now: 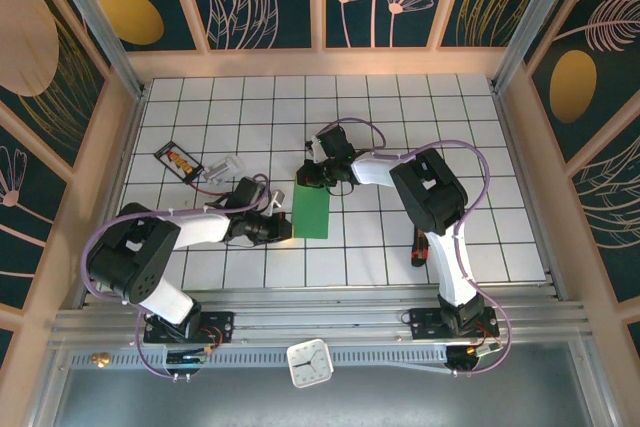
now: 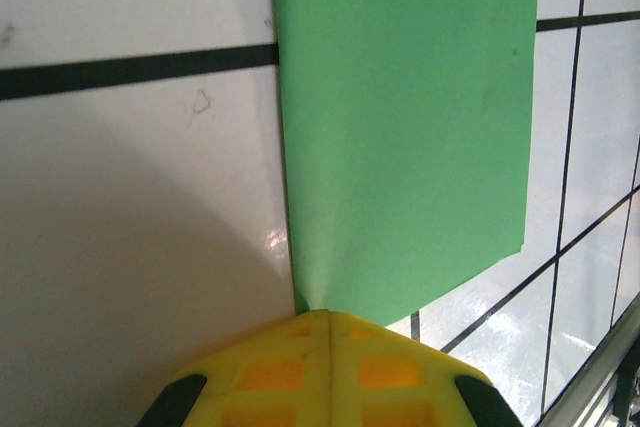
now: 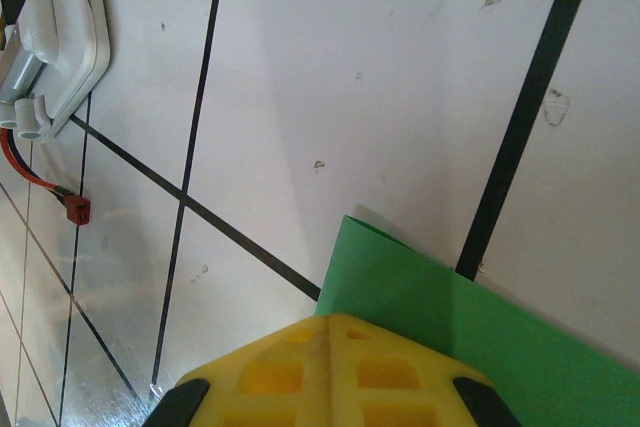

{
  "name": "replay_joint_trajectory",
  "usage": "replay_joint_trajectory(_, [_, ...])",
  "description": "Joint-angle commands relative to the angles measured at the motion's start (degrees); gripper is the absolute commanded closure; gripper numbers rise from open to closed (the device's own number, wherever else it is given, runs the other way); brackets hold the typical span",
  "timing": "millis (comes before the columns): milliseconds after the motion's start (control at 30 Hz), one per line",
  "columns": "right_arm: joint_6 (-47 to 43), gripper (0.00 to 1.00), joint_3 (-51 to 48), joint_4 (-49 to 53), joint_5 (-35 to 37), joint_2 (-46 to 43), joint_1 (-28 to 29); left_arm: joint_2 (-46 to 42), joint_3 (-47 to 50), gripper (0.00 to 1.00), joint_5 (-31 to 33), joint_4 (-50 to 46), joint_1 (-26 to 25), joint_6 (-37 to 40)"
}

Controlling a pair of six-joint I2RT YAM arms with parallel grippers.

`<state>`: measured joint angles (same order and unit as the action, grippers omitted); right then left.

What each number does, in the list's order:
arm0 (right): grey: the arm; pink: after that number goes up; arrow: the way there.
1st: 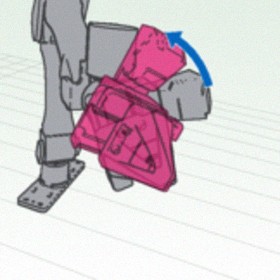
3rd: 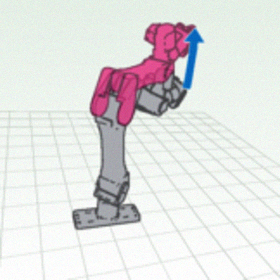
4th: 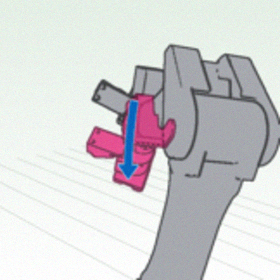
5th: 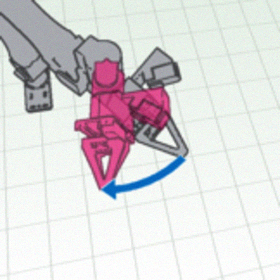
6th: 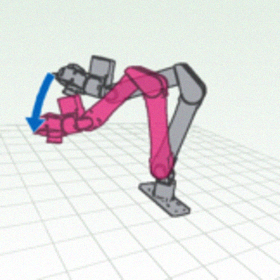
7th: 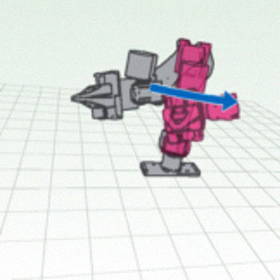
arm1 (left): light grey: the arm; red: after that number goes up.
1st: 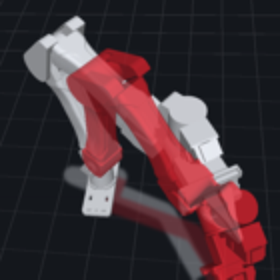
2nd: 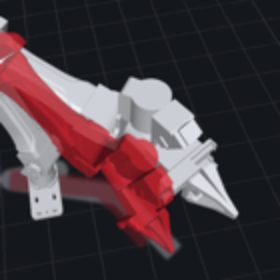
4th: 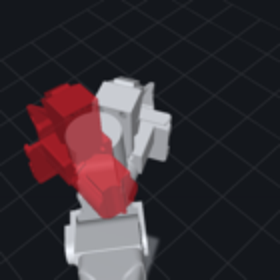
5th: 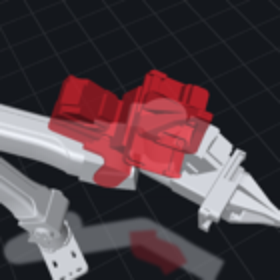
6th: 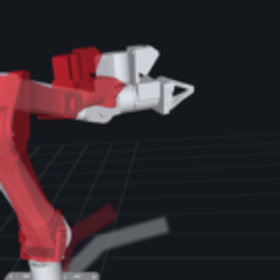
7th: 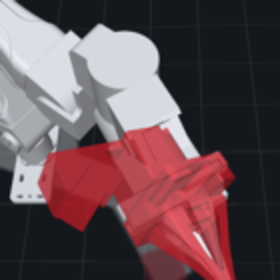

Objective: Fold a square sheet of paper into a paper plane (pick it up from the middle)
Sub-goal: First fold in half a square sheet of paper at the center of the table.

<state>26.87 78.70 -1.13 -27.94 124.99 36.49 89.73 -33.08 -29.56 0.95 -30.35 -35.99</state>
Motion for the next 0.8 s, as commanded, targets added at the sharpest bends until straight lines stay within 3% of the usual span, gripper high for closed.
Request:
replay_joint_trajectory(0, [-1.87,1.0,-1.5,5.11,6.39,2.91,-1.05,-0.32,2.5,1.0,-3.02,-11.27,-1.15,0.49])
replay_joint_trajectory(333, [-1.65,1.0,-1.75,4.55,5.58,2.67,-0.98,-2.73,-1.99,1.0,-7.7,3.07,-0.57,-8.31])
replay_joint_trajectory(767, [-1.52,1.0,-1.33,4.51,4.48,2.01,-0.81,7.28,-11.63,1.0,0.62,5.35,4.6,-5.6])
